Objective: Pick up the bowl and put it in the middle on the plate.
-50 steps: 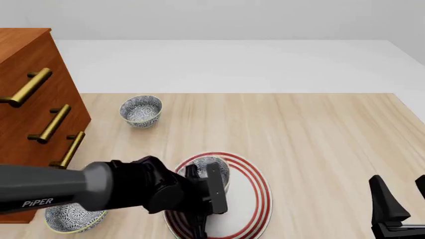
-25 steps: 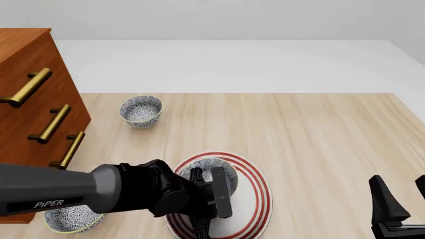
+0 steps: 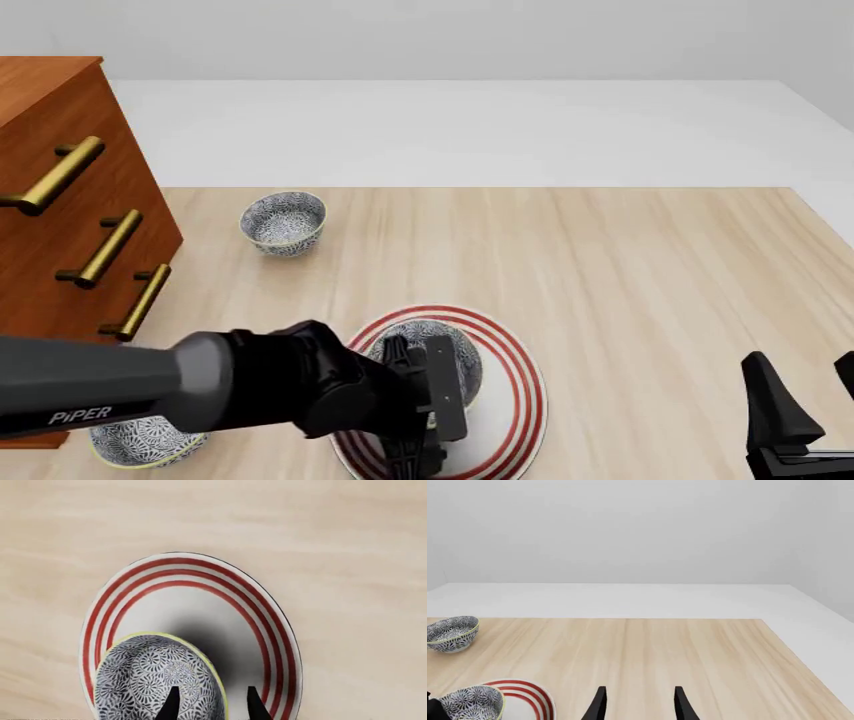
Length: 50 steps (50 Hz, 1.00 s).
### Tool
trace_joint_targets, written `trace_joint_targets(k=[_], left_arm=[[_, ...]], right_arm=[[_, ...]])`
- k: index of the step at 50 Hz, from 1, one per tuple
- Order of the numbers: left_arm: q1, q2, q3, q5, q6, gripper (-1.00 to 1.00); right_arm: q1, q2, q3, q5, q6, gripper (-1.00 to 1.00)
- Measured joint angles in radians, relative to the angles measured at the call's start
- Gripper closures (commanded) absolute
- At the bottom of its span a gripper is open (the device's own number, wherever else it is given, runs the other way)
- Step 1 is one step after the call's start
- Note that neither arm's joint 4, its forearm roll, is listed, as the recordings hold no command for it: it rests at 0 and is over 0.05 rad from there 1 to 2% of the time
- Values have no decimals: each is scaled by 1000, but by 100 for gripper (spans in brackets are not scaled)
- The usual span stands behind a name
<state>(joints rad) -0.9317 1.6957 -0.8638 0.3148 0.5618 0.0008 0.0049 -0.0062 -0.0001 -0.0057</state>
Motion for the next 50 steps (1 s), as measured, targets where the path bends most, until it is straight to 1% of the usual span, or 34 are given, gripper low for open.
trace_joint_targets(k=[18, 36, 45, 50], left_arm=[[-16, -88, 11, 26, -13, -100], [-21, -200, 48, 35, -23, -100], [-19, -251, 78, 24, -36, -100], [-33, -283, 83, 33, -65, -100]], right_arm=[[0, 0, 0, 0, 0, -100], [0, 0, 0, 0, 0, -100], [0, 0, 0, 0, 0, -100], [0, 0, 0, 0, 0, -100]])
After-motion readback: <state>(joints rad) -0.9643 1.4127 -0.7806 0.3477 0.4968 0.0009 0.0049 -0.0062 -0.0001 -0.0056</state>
